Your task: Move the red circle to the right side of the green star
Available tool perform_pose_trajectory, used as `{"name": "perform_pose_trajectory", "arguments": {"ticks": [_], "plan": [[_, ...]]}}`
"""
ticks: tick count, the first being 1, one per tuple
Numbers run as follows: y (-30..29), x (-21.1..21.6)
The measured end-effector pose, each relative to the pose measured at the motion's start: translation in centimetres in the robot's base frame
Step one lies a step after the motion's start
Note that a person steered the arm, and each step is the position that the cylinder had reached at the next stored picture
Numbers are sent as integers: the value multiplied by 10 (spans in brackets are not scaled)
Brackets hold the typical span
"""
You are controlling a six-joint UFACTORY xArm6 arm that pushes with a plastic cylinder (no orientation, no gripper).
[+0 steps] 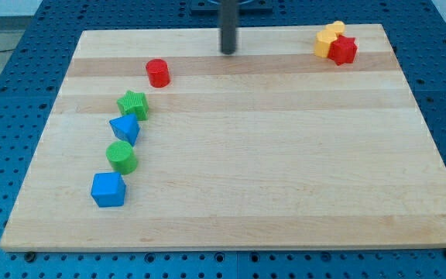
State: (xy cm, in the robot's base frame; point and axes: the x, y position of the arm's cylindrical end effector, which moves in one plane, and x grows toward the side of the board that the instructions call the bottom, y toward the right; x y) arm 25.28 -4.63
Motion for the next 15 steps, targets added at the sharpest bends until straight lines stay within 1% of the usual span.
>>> {"name": "perform_pose_trajectory", "arguments": {"ticks": [1, 2, 3, 4, 5, 6, 7, 8, 9, 10, 11, 12, 13, 14, 15], "plan": [[-93, 3], [-170, 32], [-170, 60], [-125, 80], [-98, 85], [-120, 79], [-103, 56], [-78, 54], [-72, 81], [-53, 93], [-52, 85], [-39, 65], [-3, 63], [15, 65], [16, 75]]}}
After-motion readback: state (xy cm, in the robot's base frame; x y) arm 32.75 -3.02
